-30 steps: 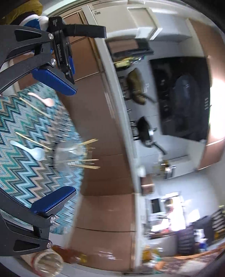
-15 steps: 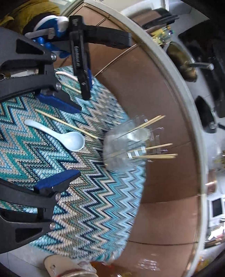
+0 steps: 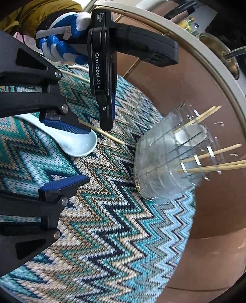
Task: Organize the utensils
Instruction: 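Close the right tool on a white spoon while the left tool grasps a wooden chopstick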
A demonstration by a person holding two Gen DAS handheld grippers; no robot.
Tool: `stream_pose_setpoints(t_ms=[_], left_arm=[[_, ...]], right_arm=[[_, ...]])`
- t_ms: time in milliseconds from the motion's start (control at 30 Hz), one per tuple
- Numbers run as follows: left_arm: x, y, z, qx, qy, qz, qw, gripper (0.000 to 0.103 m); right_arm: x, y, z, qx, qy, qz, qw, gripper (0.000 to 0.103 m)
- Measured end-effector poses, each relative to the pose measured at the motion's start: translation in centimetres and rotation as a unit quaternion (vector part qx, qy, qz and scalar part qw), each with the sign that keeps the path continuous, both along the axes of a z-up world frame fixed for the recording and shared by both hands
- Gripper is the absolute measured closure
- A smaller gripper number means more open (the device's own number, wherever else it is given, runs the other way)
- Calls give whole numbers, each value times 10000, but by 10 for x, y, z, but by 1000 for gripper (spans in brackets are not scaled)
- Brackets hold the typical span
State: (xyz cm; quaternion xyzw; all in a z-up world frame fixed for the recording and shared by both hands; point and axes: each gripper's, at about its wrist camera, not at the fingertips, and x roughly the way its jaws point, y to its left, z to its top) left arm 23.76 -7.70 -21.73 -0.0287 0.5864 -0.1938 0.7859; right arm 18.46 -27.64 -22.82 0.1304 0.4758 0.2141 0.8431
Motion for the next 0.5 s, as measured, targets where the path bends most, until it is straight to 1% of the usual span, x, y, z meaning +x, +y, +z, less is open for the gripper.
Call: stream_pose_setpoints(t_ms=[100, 200, 300, 333, 367, 433, 500], left_arm=[[6, -5, -8, 48, 111, -39, 9999, 86], [10, -9, -13, 149, 140, -104, 9997, 90], [10, -14, -16, 232, 92, -155, 9996, 94], [10, -15, -16, 241, 76, -163, 9995, 97], [9, -16, -17, 236, 53, -174, 9996, 97], [7, -15, -18, 206, -47, -148, 9997, 98], [1, -12, -17, 48, -166, -87, 9998, 99]], right_arm=[[10, 4, -8, -33, 96, 198, 9998, 63], [21, 9, -16, -45, 191, 396, 9990, 67], [28, 15, -22, -73, 256, 589, 9979, 75], [29, 16, -24, -73, 283, 648, 9975, 79], [31, 18, -26, -76, 304, 703, 9970, 85], [32, 20, -27, -63, 288, 766, 9966, 92], [33, 22, -28, -70, 241, 783, 9966, 94]])
